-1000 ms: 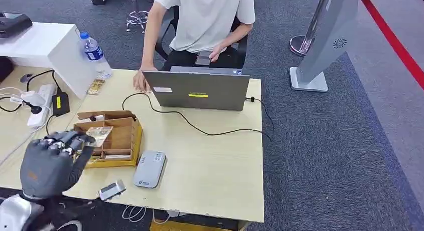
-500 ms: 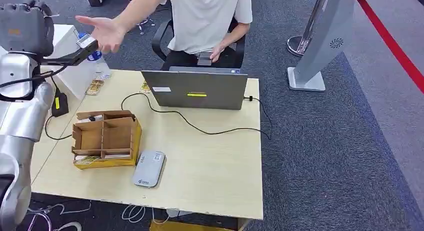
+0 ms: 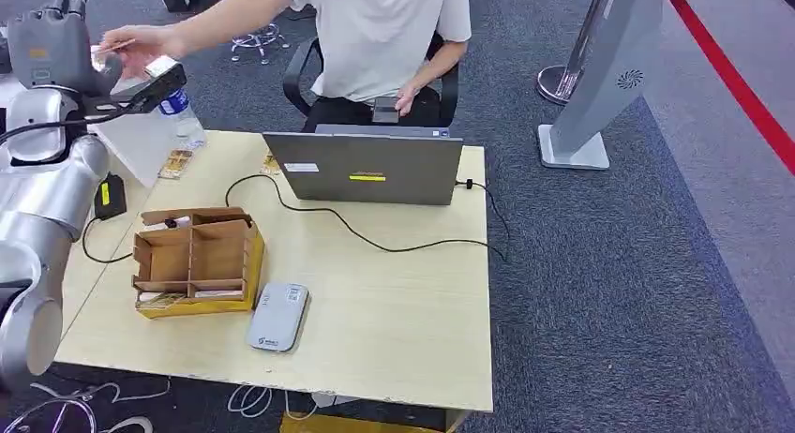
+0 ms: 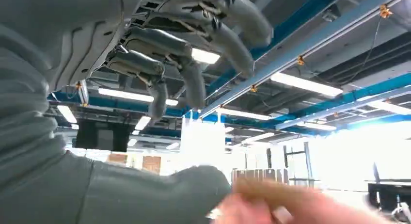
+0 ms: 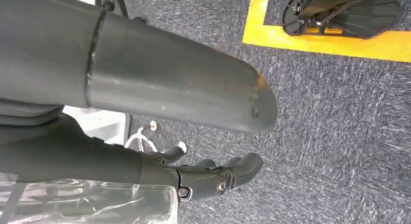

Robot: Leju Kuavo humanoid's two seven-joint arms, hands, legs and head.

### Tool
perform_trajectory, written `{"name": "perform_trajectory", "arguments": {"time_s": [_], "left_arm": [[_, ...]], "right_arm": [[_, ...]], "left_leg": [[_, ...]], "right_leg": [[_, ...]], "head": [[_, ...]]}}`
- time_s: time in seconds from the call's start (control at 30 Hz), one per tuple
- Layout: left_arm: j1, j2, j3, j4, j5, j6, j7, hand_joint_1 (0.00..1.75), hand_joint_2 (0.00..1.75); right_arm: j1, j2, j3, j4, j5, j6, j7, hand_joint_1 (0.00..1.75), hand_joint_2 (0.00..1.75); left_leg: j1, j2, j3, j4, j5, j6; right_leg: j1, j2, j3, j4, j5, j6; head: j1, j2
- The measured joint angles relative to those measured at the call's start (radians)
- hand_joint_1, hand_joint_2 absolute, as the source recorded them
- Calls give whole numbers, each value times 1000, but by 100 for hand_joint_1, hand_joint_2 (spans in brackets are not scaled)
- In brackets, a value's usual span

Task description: Pass the card to the sensor for recognition and then transmit it.

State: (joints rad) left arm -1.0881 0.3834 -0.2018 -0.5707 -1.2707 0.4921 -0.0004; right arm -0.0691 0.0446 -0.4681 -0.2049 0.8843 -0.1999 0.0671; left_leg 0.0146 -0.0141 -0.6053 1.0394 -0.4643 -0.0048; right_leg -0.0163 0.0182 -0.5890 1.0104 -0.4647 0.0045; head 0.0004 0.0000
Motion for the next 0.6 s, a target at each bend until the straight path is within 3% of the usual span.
{"name": "perform_trajectory", "arguments": {"time_s": [0.17,0.23,0.33,0.43,0.47,0.6], "left_arm": [[75,17,3,-68,86,-12,-61,0,175],[148,32,10,-161,148,-34,-80,0,175],[352,90,55,-400,316,-77,-108,0,175],[576,145,151,-603,478,-111,-149,0,175],[658,162,215,-665,566,-135,-168,0,175],[886,192,492,-734,818,-234,-294,0,175]], "right_arm": [[7,0,-5,0,-16,-11,-15,0,0],[13,0,-12,0,-21,-16,-17,0,0],[21,0,-36,0,-42,-28,-20,0,0],[34,0,-59,1,-49,-31,-23,0,0],[37,0,-67,1,-52,-34,-27,0,0],[49,0,-93,1,-48,-36,-29,0,0]], "left_leg": [[0,1,1,0,0,0],[0,1,0,-1,-1,0],[-3,10,5,-4,-4,-1],[-2,14,6,-5,-7,-3],[-3,17,9,-6,-9,-3],[-1,19,9,-6,-12,-4]], "right_leg": [[0,1,0,0,0,0],[0,1,1,0,0,0],[-3,10,1,0,-1,0],[-3,14,1,0,-4,-2],[-3,17,1,0,-5,-3],[-3,19,1,0,-9,-3]], "head": [[0,0],[1,0],[-1,0],[1,0],[2,0],[-1,0]]}}
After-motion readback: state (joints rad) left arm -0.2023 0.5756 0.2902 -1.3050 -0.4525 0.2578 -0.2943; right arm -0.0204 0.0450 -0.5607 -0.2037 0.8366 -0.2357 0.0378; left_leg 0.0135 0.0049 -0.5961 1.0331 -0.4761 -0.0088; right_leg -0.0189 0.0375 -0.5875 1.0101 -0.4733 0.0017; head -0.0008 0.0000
